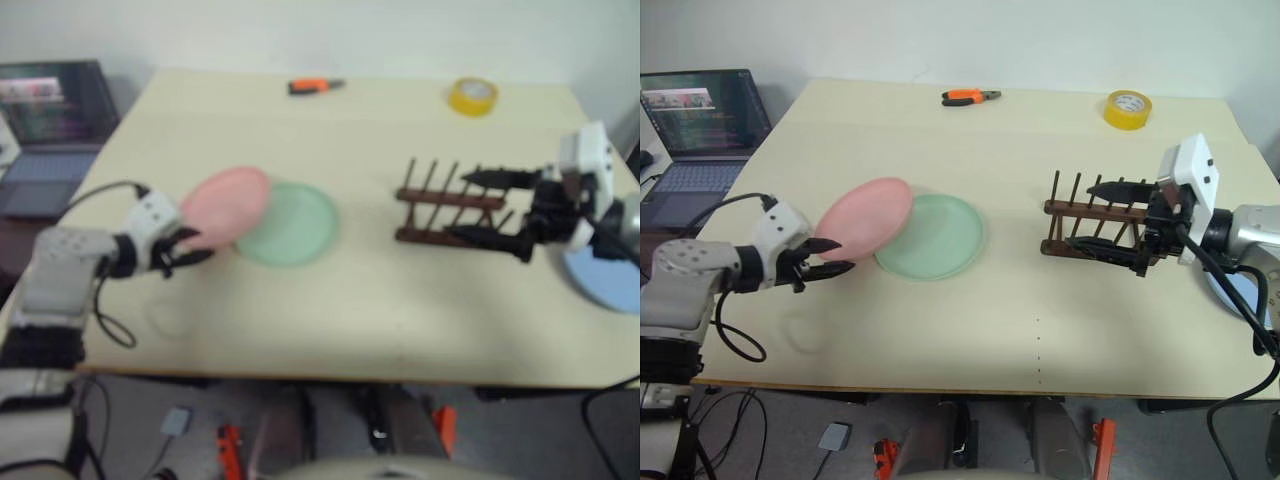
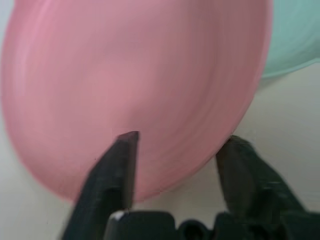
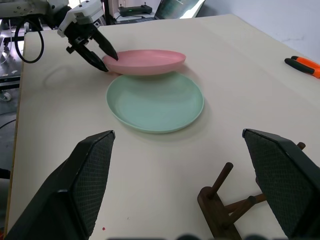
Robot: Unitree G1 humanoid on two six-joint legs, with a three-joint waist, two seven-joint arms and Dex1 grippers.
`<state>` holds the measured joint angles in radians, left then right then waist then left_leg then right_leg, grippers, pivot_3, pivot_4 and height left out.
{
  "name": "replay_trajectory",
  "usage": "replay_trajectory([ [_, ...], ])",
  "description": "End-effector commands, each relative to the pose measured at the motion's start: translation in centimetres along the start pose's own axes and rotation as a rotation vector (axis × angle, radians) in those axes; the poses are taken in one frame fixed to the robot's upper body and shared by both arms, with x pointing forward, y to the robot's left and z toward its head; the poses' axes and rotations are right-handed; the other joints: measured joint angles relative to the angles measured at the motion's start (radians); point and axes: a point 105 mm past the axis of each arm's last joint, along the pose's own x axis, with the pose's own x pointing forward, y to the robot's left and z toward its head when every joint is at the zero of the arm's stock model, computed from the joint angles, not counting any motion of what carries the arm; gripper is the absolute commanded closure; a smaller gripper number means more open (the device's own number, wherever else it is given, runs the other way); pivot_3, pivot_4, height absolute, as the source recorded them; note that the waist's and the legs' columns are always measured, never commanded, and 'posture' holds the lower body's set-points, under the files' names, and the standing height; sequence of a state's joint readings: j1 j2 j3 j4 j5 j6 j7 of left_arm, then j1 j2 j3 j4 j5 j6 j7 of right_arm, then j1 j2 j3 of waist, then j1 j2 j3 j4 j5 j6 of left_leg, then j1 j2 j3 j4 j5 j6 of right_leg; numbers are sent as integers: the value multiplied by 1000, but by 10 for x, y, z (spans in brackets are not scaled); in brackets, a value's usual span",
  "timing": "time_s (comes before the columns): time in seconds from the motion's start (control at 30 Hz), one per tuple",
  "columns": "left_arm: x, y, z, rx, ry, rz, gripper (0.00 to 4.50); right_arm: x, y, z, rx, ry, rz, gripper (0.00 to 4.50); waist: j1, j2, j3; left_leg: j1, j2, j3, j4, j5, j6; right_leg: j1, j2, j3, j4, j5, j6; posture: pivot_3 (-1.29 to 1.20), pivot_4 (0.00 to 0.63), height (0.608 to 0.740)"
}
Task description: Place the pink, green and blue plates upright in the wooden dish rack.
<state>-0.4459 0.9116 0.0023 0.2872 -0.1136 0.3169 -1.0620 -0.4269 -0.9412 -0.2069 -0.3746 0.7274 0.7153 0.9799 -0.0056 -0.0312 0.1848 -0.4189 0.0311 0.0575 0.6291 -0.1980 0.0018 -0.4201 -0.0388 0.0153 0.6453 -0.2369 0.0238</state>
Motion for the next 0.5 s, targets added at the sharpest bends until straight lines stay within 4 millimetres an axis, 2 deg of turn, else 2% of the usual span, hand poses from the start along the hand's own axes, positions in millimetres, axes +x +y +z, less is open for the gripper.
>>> replay_trajectory([
  [0.03,-3,7,11,30,-22,26,3483,-5,1,12,-50,-11,-16,0,0,0,0,0,0,0,0,0,0,0,0,0,0,0,0,0,150,740],
  [0.13,-3,5,11,31,-22,21,4439,-6,2,12,-50,-11,-18,0,1,0,-1,0,0,0,0,0,0,0,0,0,0,0,0,0,150,740],
  [0.33,-13,13,13,50,-17,47,4475,-7,2,12,-48,-11,-23,0,-2,3,-4,2,0,1,0,0,0,1,1,1,1,0,0,0,150,740],
  [0.5,-28,25,26,75,-51,100,4475,-6,3,12,-47,-17,-20,0,-3,3,-4,2,0,1,0,0,0,0,1,1,1,0,0,0,150,740],
])
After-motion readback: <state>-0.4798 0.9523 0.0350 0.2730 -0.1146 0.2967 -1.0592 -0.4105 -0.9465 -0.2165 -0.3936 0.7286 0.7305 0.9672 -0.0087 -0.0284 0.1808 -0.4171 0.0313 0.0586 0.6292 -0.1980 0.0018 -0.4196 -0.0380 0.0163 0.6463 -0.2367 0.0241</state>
